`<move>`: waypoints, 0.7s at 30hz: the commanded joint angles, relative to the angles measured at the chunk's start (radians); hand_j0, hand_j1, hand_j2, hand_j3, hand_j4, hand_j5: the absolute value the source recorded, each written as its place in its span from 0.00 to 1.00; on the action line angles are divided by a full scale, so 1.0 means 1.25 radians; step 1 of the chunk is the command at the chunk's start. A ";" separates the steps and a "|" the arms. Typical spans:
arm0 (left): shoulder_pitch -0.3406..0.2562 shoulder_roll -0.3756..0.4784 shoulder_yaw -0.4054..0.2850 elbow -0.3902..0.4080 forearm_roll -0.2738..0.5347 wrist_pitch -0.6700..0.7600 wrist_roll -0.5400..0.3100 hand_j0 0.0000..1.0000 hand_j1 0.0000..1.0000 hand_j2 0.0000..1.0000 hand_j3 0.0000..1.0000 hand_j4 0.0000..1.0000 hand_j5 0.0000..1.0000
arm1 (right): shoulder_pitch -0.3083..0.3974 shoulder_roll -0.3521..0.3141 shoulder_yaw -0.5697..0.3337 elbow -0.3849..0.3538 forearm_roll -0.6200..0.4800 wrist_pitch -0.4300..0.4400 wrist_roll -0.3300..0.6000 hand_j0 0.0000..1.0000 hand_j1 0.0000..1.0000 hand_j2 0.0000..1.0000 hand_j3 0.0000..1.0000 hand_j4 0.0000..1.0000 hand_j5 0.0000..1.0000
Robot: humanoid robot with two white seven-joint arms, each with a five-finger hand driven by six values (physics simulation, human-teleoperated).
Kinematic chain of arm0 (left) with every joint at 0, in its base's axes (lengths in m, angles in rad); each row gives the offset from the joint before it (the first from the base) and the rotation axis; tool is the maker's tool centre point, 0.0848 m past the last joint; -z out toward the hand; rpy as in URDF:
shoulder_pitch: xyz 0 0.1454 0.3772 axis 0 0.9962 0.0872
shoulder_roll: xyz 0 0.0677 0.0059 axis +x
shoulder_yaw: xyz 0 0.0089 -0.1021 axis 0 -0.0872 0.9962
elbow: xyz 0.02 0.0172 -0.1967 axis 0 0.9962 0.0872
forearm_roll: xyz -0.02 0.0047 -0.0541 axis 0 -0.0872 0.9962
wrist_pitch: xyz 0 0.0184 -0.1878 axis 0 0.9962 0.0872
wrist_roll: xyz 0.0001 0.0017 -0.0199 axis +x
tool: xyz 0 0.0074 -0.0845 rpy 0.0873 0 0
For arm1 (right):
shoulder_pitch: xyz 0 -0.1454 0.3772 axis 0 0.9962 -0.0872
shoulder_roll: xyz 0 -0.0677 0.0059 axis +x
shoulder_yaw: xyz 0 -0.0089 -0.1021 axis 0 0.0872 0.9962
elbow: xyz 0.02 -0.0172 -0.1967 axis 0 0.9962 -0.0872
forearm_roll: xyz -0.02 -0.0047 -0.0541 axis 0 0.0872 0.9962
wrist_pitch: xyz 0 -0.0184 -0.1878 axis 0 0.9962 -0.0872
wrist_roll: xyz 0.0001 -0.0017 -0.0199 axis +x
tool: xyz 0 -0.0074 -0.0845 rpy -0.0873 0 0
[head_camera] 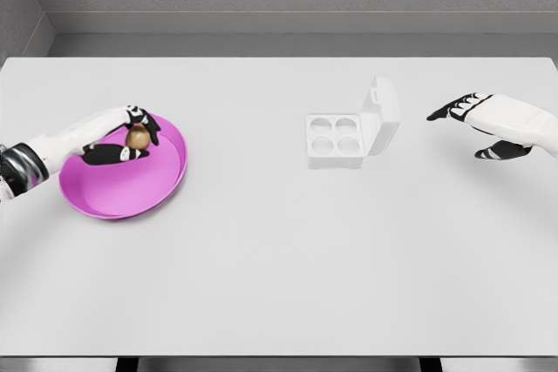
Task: Pack egg into the box and close the box lid
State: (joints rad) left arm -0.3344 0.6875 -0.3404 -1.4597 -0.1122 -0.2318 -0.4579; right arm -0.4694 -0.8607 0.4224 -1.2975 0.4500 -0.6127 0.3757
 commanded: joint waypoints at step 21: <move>-0.055 -0.267 0.005 -0.009 -0.006 0.004 0.001 0.33 0.33 0.33 0.33 0.33 0.33 | -0.103 0.097 0.052 0.183 -0.003 0.001 0.010 0.61 0.61 0.61 0.61 0.61 0.61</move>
State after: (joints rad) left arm -0.4034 0.3897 -0.3329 -1.4756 -0.1251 -0.2284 -0.4585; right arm -0.5998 -0.7436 0.4859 -1.0757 0.4525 -0.6128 0.3884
